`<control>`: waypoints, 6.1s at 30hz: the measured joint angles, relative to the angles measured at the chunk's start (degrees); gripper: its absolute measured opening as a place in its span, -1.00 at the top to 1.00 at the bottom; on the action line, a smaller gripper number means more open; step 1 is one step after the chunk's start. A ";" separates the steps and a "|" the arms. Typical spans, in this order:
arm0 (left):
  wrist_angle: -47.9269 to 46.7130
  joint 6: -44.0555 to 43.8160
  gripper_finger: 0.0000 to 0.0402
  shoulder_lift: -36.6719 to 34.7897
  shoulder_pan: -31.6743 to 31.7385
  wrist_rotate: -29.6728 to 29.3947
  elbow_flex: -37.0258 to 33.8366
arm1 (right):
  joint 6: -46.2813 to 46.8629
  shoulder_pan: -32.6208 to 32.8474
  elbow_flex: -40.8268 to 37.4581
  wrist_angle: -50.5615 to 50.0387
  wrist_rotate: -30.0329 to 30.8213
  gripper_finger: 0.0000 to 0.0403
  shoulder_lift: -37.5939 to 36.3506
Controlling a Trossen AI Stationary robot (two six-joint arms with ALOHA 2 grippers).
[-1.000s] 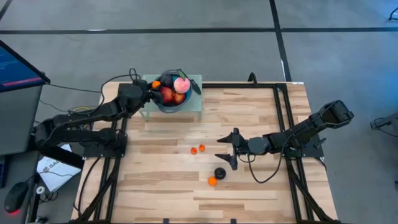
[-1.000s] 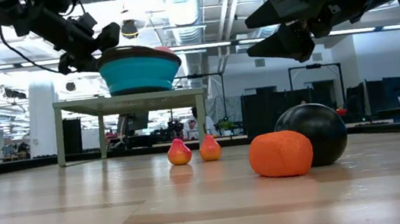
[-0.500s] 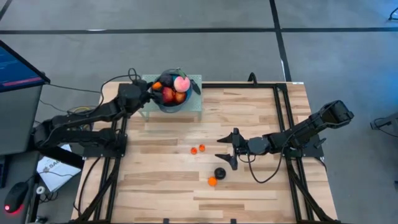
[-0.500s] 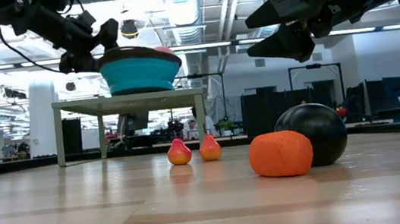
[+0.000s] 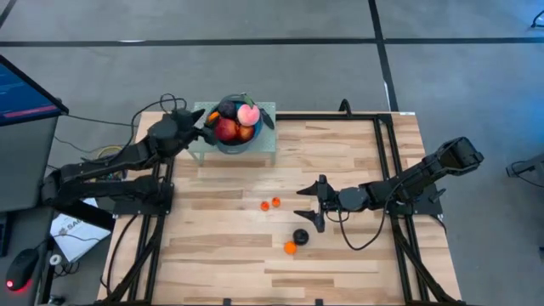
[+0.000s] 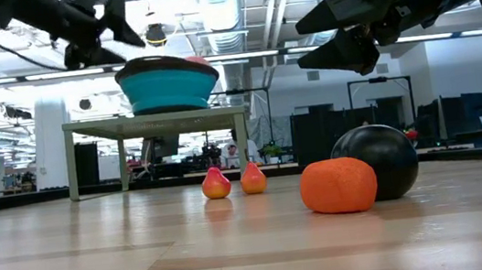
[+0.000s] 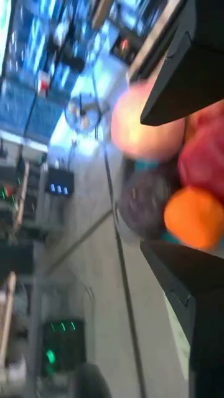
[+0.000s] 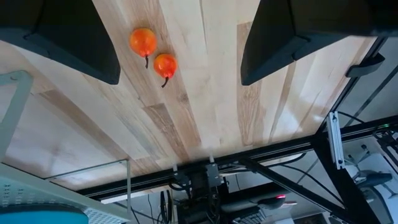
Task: Pick & Place Fruit
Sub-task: Put the purple plum into the blue strainer bowl on the shelf
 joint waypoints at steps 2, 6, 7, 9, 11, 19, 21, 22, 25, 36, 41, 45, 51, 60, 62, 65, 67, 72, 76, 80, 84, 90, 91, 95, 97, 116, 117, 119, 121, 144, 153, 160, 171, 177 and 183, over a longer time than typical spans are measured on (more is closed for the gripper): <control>-0.02 1.75 -0.52 -1.30 -2.94 0.70 0.02 | 0.00 0.00 0.00 0.00 0.00 -0.63 0.00; -0.13 4.25 -0.45 -1.56 -12.67 0.29 0.02 | 0.00 -0.02 0.00 0.00 0.00 -0.63 0.00; -0.16 4.69 -0.43 -1.17 -15.71 -0.81 0.02 | 0.00 -0.07 0.00 0.00 0.00 -0.63 0.00; -0.10 5.71 -0.40 0.24 -22.31 -3.79 0.02 | 0.02 -0.09 0.00 0.02 0.00 -0.63 0.00; -0.14 5.97 -0.37 2.16 -29.42 -7.16 0.02 | 0.04 -0.09 0.00 0.02 0.00 -0.63 0.00; 0.37 4.49 -0.30 13.59 -55.11 -12.01 0.02 | 0.94 -0.09 -0.01 0.04 0.00 -0.63 0.00; 1.79 2.42 -0.30 18.11 -59.25 -12.28 0.02 | 1.03 -0.09 0.00 0.04 0.00 -0.63 0.00; 2.96 1.00 -0.30 20.67 -60.79 -12.48 0.02 | 1.03 -0.09 0.00 0.04 0.00 -0.63 0.00; 7.70 -3.52 -0.30 28.88 -63.88 -12.93 0.02 | 1.07 -0.09 -0.02 0.02 -0.02 -0.63 0.00; 30.70 -14.72 -0.30 54.43 -65.21 -13.20 0.04 | -0.38 -1.24 0.00 -8.59 -6.63 -0.63 0.00; 35.88 -17.66 -0.30 58.38 -64.80 -15.08 0.07 | -11.46 -1.21 0.00 -11.78 -23.82 -0.63 0.00; 36.76 -18.45 -0.30 58.68 -64.44 -17.09 0.08 | -17.25 0.94 0.00 -11.93 -25.91 -0.63 0.37; 37.21 -18.30 -0.30 58.68 -63.18 -17.37 0.10 | -18.50 1.75 1.87 -7.01 -25.59 -0.63 9.77; 37.74 -18.27 -0.30 58.68 -62.92 -17.35 0.10 | -21.34 1.73 9.84 -9.65 -28.94 -0.63 21.80; 37.78 -18.27 -0.30 58.68 -62.92 -17.35 0.10 | -21.27 1.77 11.04 -12.19 -28.92 -0.63 22.82; 37.84 -18.24 -0.30 58.68 -62.92 -17.35 0.09 | -18.53 1.77 12.78 -15.71 -28.92 -0.62 23.42; 37.87 -18.21 -0.30 58.68 -62.92 -17.35 0.09 | -17.15 1.90 13.31 -18.39 -28.92 -0.58 23.13; 37.93 -18.21 -0.30 58.68 -62.92 -17.35 0.08 | -12.44 2.29 13.53 -21.27 -28.92 -0.43 20.44; 38.05 -18.17 -0.30 58.68 -62.92 -17.35 0.08 | -11.38 2.29 13.53 -23.12 -28.94 -0.31 15.75; 38.26 -18.21 -0.30 58.68 -62.92 -17.35 0.08 | -12.00 1.58 13.53 -23.41 -31.11 -0.29 9.96; 38.64 -18.21 -0.30 58.68 -62.92 -17.35 0.08 | -10.91 -1.06 13.53 -13.98 -38.17 -0.31 6.31; 39.42 -18.04 -0.28 58.68 -62.92 -17.32 0.12 | -0.86 -6.16 13.57 15.10 -52.61 -0.32 8.30; 39.60 -17.98 -0.27 58.68 -62.94 -17.30 0.12 | 1.46 -6.83 13.62 20.17 -53.98 -0.32 9.38; 43.15 -12.51 -0.23 58.70 -62.96 -15.40 0.66 | 9.80 -8.31 13.94 37.53 -57.12 -0.32 14.56; 46.46 -6.08 -0.21 58.75 -62.94 -13.20 2.30 | 13.58 -8.36 14.18 45.17 -57.53 -0.32 17.15; 51.85 62.10 -0.26 52.90 -65.37 -1.64 25.11 | 18.98 -6.09 17.11 53.84 -61.94 -0.32 21.97; 51.47 67.06 -0.29 52.98 -65.74 -3.58 25.85 | 18.54 -6.35 17.11 53.74 -61.93 -0.32 21.97; 51.88 75.44 -0.36 53.24 -66.54 -8.12 27.12 | 18.13 -6.88 17.11 53.81 -60.91 -0.32 21.97; 51.96 81.81 -0.43 54.10 -66.49 -13.49 27.97 | 18.23 -7.59 17.11 53.81 -57.50 -0.32 21.97; 51.93 98.41 -0.72 55.18 -55.98 -23.73 28.21 | 17.98 -12.96 17.11 53.79 -47.91 -0.32 21.97; 51.95 91.24 -0.58 55.18 -55.00 -22.29 28.21 | 17.99 -12.95 17.11 53.78 -46.71 -0.32 21.97; 51.90 91.04 -0.40 55.18 -53.34 -22.44 28.19 | 18.05 -12.96 17.11 53.86 -46.64 -0.32 21.97; 51.73 90.86 -0.38 55.18 -53.89 -22.77 28.19 | 18.02 -12.91 17.11 53.41 -46.61 -0.32 21.97; 51.40 90.67 -0.37 55.21 -53.89 -22.79 28.11 | 19.04 -14.27 17.16 52.85 -50.63 -0.41 21.97; 51.83 90.70 -0.37 55.20 -53.94 -22.77 28.14 | 19.27 -15.17 17.11 50.76 -54.72 -0.72 22.03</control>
